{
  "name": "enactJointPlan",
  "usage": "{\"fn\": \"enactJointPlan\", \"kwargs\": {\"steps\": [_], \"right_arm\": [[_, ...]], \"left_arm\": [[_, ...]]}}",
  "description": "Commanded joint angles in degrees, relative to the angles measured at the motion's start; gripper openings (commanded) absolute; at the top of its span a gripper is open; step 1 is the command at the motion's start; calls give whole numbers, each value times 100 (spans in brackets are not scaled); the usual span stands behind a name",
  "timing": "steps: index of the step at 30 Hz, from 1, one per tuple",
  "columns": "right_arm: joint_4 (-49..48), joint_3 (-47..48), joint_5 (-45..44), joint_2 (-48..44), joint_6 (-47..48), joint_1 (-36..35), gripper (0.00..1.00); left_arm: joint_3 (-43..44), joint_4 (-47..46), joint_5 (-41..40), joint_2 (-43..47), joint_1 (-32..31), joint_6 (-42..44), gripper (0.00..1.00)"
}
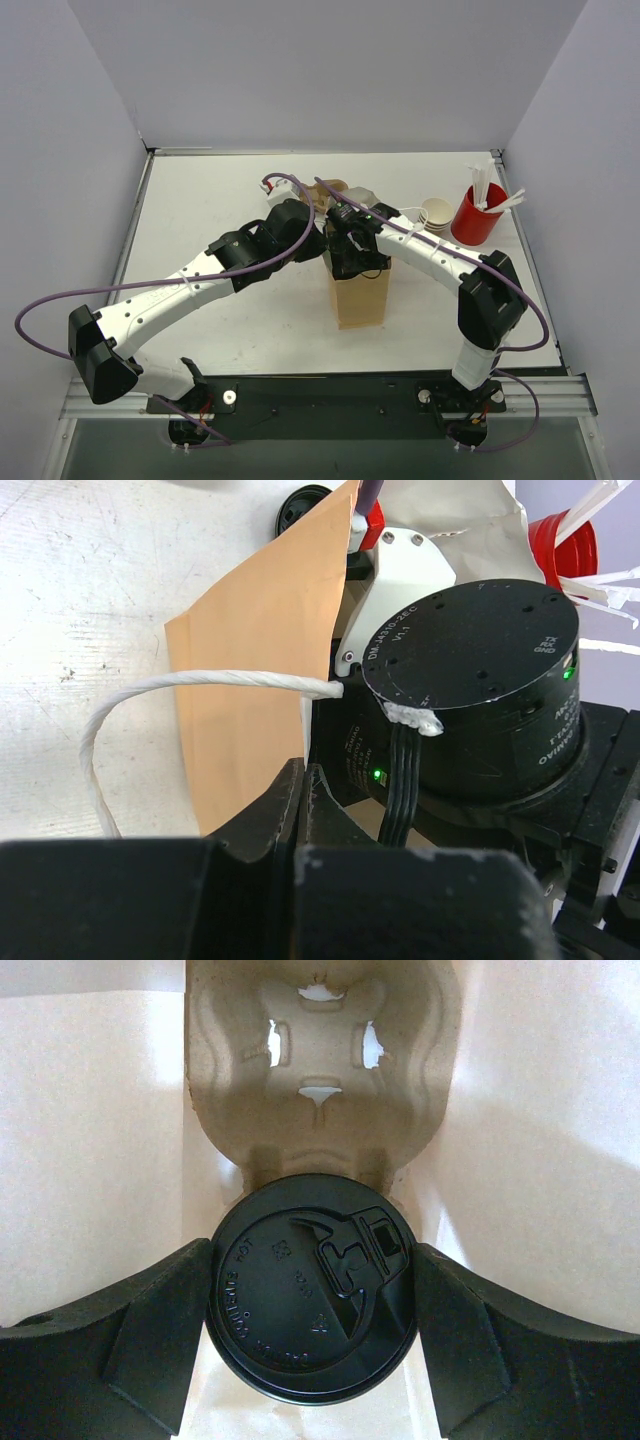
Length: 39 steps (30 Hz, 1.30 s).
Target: Pack the takeout coffee
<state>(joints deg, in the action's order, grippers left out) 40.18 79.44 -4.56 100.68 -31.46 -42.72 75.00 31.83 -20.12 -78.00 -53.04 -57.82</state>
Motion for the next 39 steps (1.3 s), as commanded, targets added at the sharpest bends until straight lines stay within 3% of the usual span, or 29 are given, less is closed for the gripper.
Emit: {"fn": "enactJointPlan", "kwargs": {"steps": [1,39], "right_arm": [[455,-420,183,241,-141,0,37],[139,-781,271,329,-194,-8,37]], "left_arm": [[23,-28,122,48,-22,60,0],[137,-125,236,-111,-14,324,0]]}}
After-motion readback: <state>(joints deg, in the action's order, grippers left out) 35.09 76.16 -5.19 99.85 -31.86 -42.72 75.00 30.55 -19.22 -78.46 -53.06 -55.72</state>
